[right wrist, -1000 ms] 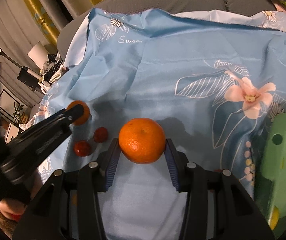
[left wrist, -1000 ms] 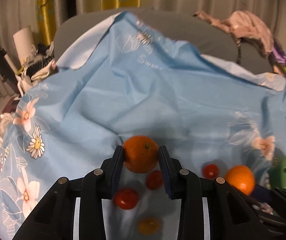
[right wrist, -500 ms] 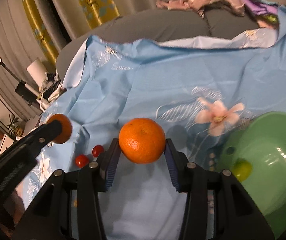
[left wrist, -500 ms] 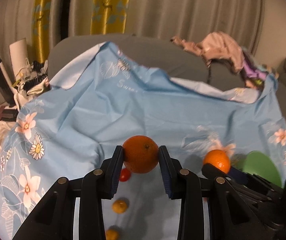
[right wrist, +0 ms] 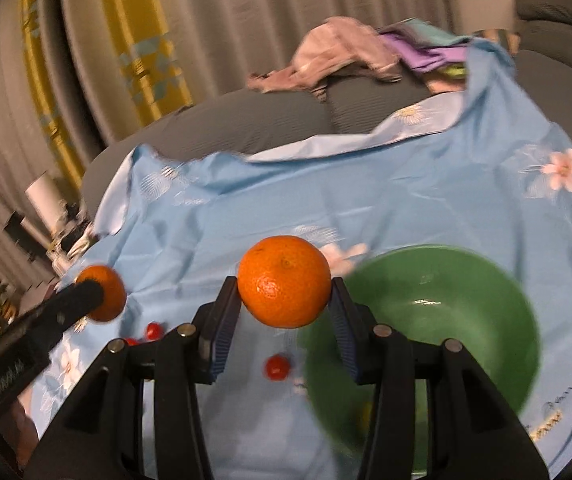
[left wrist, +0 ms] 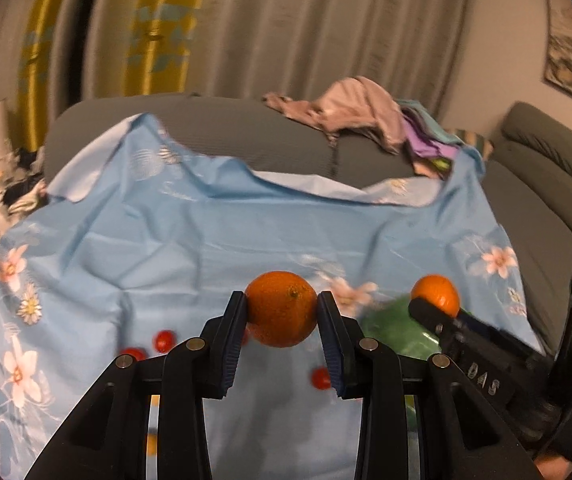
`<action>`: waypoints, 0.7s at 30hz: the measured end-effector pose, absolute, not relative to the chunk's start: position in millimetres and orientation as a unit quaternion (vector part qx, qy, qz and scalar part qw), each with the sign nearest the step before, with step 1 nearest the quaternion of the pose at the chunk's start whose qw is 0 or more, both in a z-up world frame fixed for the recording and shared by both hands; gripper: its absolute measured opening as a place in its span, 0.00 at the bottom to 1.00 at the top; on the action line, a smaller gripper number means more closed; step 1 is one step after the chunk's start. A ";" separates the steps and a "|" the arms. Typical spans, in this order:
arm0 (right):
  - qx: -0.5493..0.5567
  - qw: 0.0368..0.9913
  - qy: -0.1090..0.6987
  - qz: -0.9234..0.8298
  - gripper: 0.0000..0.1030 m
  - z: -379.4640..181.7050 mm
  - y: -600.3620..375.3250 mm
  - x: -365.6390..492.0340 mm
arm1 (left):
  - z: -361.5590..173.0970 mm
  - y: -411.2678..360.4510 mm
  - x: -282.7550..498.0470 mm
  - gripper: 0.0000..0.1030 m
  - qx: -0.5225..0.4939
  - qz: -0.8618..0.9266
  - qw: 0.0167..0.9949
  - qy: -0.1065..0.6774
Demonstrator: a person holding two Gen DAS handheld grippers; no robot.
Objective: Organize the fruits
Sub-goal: 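Carry both oranges over the green bowl and open both tools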
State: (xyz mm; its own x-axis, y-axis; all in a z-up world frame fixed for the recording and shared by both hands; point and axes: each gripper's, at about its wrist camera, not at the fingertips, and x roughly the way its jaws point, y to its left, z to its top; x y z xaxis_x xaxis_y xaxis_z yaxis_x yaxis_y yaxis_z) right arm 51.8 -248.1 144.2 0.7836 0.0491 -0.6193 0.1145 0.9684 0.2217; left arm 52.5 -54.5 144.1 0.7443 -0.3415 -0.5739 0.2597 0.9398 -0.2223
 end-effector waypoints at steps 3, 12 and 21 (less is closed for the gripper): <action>0.124 0.939 0.317 -0.060 0.44 148.2 -269.8 44.1 | 144.1 -75.8 48.6 0.34 -0.056 -0.181 0.928 0.320; 0.182 0.922 0.324 -0.106 0.44 136.8 -328.3 33.5 | 125.6 -132.1 46.9 0.34 -0.026 -0.226 0.912 0.342; 0.199 0.905 0.353 -0.131 0.44 119.2 -353.1 33.5 | 96.8 -169.9 50.3 0.34 -0.026 -0.295 0.868 0.399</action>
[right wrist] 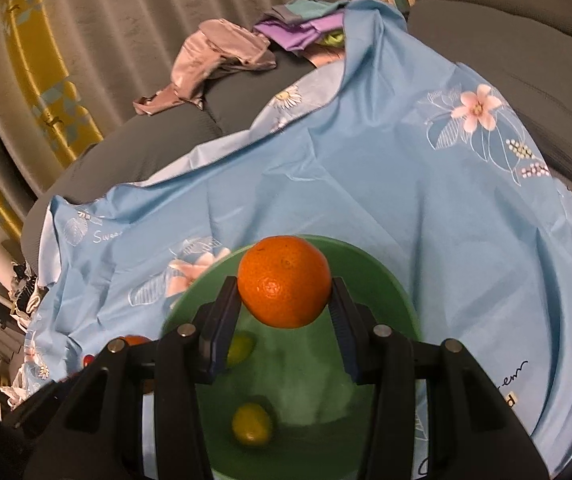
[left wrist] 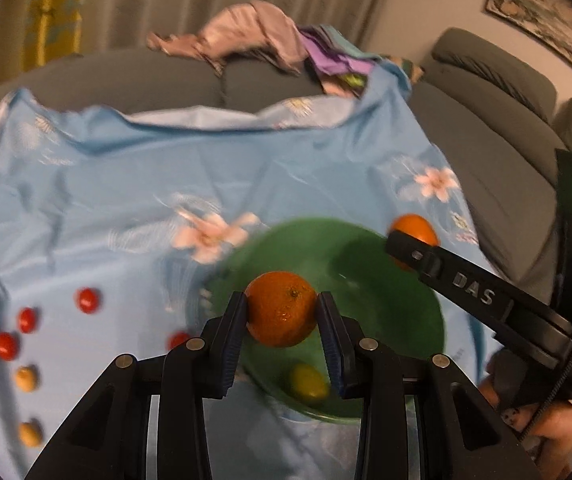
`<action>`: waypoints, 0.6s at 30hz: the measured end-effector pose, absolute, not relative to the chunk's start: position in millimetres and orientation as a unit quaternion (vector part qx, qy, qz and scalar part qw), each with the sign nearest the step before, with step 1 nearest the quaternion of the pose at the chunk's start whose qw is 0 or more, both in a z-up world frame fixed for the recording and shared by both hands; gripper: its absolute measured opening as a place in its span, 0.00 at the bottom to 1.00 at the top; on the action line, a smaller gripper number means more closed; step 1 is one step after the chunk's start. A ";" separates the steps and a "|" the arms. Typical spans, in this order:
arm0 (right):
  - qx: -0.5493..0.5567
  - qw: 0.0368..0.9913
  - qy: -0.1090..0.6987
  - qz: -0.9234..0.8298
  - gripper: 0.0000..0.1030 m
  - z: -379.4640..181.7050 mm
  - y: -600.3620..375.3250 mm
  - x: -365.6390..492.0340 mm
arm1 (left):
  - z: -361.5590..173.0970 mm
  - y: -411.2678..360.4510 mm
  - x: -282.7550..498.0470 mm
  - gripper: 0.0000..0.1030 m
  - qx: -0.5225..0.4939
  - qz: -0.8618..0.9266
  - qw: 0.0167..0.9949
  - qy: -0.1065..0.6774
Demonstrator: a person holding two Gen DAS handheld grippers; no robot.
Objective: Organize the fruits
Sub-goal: 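Carry both oranges over the green bowl and open both tools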
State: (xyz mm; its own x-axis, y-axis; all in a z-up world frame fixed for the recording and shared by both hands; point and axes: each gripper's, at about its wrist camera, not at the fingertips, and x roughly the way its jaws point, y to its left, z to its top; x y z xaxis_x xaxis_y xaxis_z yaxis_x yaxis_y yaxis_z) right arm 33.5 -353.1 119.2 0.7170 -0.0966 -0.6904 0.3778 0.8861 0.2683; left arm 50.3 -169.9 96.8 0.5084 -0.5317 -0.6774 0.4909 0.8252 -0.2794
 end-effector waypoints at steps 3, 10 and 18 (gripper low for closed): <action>0.201 0.899 0.366 -0.134 0.44 111.4 -357.3 36.1 | 88.8 -180.5 50.7 0.34 -0.014 -0.293 0.864 0.410; 0.198 0.891 0.380 -0.150 0.44 103.8 -365.9 36.8 | 73.2 -193.6 53.2 0.34 -0.007 -0.300 0.848 0.436; 0.196 0.888 0.388 -0.150 0.48 103.0 -367.5 37.8 | 71.9 -201.3 53.5 0.34 -0.002 -0.312 0.845 0.434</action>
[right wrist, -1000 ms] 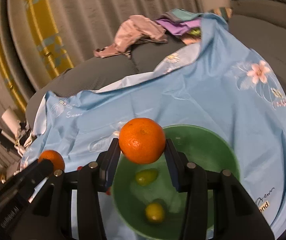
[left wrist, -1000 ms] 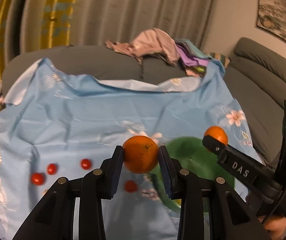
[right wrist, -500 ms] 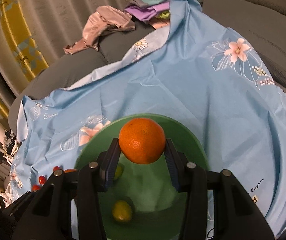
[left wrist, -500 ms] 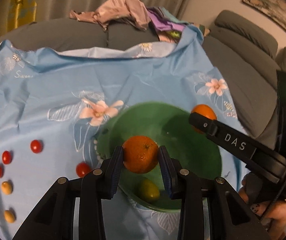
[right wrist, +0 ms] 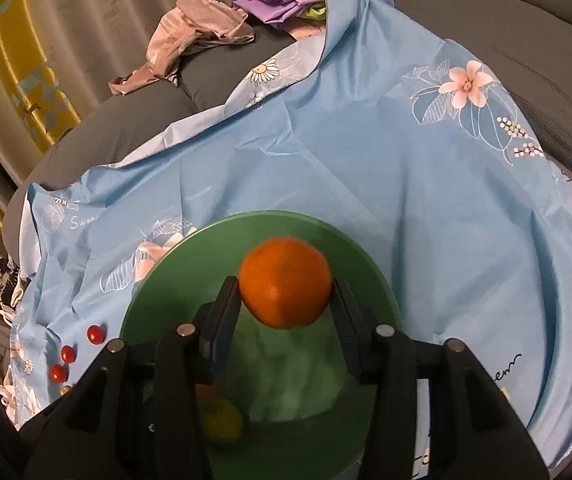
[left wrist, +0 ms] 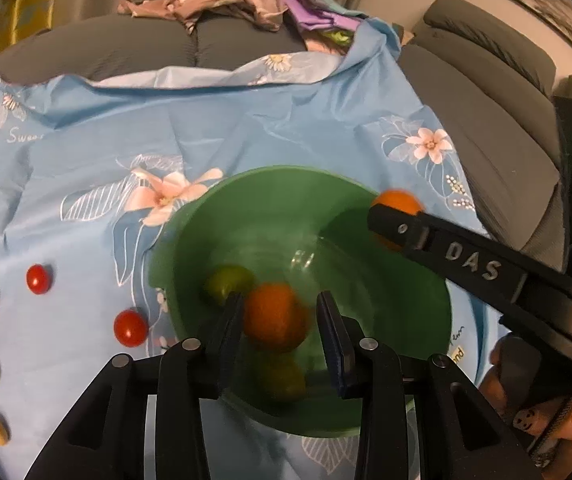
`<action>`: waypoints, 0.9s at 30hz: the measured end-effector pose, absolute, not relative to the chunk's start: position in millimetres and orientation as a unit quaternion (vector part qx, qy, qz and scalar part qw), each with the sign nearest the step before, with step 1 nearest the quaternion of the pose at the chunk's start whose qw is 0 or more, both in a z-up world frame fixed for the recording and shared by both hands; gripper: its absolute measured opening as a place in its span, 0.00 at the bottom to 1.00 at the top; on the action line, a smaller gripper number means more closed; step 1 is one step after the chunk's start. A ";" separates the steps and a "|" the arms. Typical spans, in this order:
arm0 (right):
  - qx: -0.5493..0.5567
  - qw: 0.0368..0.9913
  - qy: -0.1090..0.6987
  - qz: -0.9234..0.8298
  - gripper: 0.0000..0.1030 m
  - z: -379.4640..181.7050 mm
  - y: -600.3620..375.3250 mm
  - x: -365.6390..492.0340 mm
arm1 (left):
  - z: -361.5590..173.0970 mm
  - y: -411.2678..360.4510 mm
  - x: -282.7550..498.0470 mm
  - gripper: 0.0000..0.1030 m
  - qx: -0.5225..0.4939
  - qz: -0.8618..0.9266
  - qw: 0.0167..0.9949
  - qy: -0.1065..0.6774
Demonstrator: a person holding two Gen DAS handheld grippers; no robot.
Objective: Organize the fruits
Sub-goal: 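Carry both oranges over the green bowl and open both tools, then grasp a cherry tomato with the right tool while the left tool grasps another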
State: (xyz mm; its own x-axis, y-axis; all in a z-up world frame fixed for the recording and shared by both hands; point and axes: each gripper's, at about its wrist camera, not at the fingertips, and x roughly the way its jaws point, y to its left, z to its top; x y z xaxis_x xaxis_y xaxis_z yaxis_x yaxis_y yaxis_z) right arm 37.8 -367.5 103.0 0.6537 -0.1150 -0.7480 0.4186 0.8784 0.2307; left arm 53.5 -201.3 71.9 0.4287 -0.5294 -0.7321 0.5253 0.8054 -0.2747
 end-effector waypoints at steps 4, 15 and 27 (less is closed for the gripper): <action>0.192 0.899 0.370 -0.137 0.59 111.5 -363.1 34.6 | 84.5 -188.8 51.6 0.36 -0.006 -0.311 0.849 0.427; 0.199 0.918 0.342 -0.011 0.60 128.7 -316.1 42.2 | 108.8 -37.9 50.9 0.38 -0.054 -0.101 0.908 0.403; 0.098 0.892 0.428 0.103 0.46 96.6 -192.3 83.3 | 47.9 36.4 56.4 0.38 -0.129 -0.064 0.880 0.453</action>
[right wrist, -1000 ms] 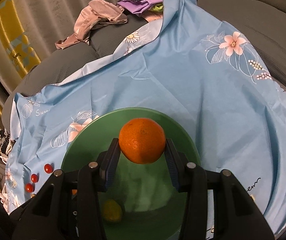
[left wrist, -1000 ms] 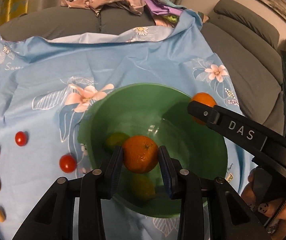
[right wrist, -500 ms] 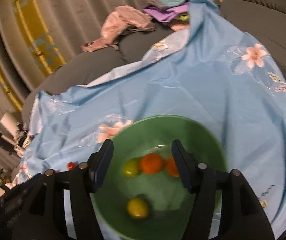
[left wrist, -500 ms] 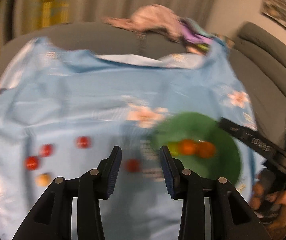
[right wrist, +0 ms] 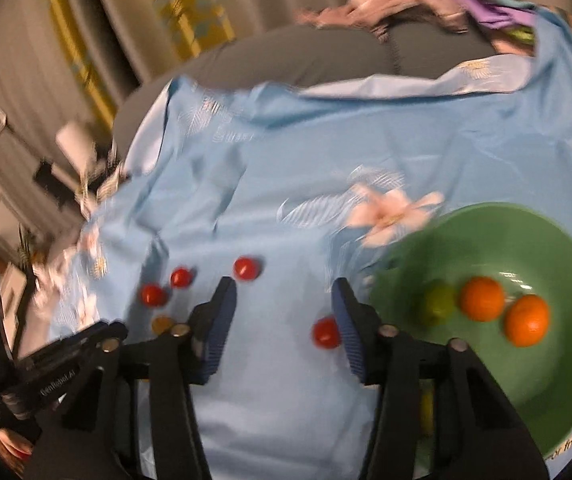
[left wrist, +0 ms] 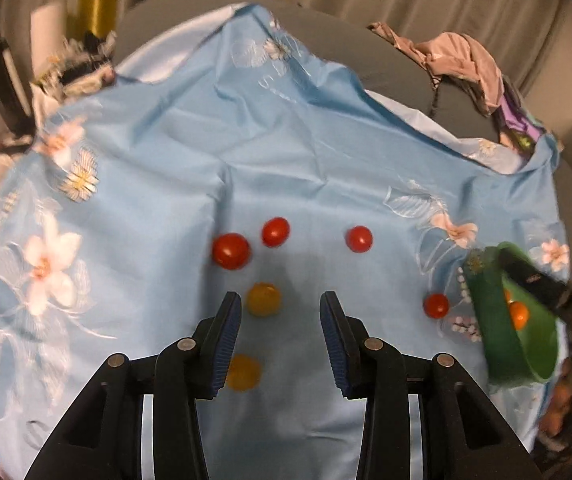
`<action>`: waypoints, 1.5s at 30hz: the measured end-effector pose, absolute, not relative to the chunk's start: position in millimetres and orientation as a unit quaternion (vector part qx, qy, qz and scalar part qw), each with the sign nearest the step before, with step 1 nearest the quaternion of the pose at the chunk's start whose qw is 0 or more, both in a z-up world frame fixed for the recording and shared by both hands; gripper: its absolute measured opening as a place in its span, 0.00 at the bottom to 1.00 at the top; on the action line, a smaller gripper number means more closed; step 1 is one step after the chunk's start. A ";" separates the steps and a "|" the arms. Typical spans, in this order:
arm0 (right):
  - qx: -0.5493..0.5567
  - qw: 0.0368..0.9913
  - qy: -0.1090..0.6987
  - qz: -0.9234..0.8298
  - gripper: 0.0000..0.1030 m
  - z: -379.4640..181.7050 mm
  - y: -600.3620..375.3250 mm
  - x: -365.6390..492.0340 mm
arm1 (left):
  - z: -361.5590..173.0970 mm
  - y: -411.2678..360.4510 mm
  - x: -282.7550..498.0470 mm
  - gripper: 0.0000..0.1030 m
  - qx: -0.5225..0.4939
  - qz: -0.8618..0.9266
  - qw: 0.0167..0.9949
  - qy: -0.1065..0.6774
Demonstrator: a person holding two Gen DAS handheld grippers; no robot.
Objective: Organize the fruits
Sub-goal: 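Grasp a cherry tomato with the right tool while the left tool grasps another, then carry the cherry tomatoes over the green bowl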
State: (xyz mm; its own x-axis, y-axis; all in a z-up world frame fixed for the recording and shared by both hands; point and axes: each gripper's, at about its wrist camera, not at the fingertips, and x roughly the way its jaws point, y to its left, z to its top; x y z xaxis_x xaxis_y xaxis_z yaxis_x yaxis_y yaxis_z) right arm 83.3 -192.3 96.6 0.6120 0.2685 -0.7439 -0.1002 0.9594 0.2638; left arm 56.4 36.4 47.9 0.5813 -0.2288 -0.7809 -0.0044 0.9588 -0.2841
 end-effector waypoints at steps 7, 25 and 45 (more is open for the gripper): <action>0.100 0.869 0.463 0.142 0.44 67.2 -157.0 115.6 | 35.4 38.0 78.8 0.38 -0.124 -0.035 0.877 0.462; 0.051 0.850 0.513 0.108 0.30 10.9 -128.2 189.4 | 6.8 24.0 157.4 0.38 -0.104 -0.046 0.855 0.507; 0.112 0.863 0.476 0.124 0.25 44.9 -153.1 152.6 | 46.4 12.6 118.7 0.24 -0.094 -0.052 0.889 0.445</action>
State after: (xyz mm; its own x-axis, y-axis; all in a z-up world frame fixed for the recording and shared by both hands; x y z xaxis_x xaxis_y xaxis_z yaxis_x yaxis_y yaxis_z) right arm 152.6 -153.1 44.9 0.5153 0.3211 -0.7946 -0.1087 0.9441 0.3111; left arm 118.7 12.6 46.4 0.5989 -0.1760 -0.7813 0.0085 0.9769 -0.2136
